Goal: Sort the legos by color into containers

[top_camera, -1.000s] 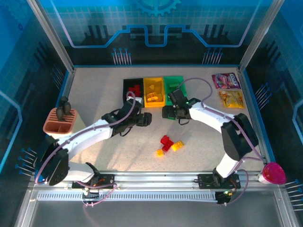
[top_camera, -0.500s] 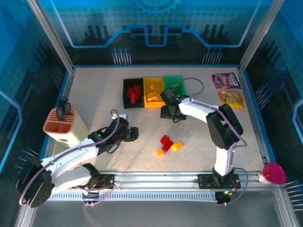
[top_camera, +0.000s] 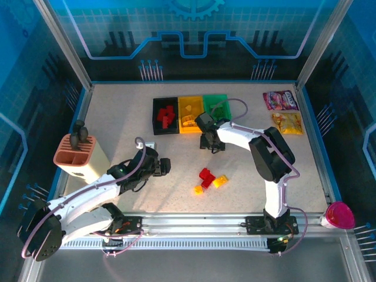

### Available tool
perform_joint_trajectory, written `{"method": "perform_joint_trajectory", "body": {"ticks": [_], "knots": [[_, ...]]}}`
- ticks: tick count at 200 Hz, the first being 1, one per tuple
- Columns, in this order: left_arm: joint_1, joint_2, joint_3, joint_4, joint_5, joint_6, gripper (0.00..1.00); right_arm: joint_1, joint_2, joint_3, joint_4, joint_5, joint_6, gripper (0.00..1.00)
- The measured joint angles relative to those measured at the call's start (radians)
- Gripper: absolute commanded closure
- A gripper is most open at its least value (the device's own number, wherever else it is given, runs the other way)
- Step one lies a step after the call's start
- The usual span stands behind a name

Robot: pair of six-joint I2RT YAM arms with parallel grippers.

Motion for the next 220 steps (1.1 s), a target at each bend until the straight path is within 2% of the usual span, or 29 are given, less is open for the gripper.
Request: {"method": "perform_joint_trajectory", "body": {"ticks": [36, 71, 99, 119, 157, 193, 220], "knots": [[0.0, 0.0, -0.003, 0.001, -0.007, 0.0, 0.19, 0.031, -0.018, 0.0, -0.025, 0.029, 0.002, 0.45], [-0.002, 0.0, -0.025, 0.006, -0.007, -0.007, 0.19, 0.053, -0.113, 0.012, -0.071, 0.081, -0.021, 0.45], [-0.021, 0.0, -0.041, 0.007, -0.007, -0.023, 0.19, 0.032, -0.148, 0.114, -0.101, 0.107, -0.072, 0.44], [-0.047, -0.006, -0.047, 0.007, -0.015, -0.029, 0.19, -0.02, -0.146, 0.212, -0.114, 0.103, -0.118, 0.44], [-0.1, -0.044, -0.062, 0.0, -0.04, -0.058, 0.19, -0.145, -0.06, 0.415, -0.14, 0.085, -0.186, 0.43], [-0.118, -0.07, -0.085, -0.014, -0.056, -0.08, 0.19, -0.203, 0.071, 0.559, -0.19, 0.062, -0.224, 0.42], [-0.126, -0.07, -0.087, -0.019, -0.064, -0.087, 0.19, -0.211, 0.151, 0.628, -0.224, 0.047, -0.239, 0.32]]}}
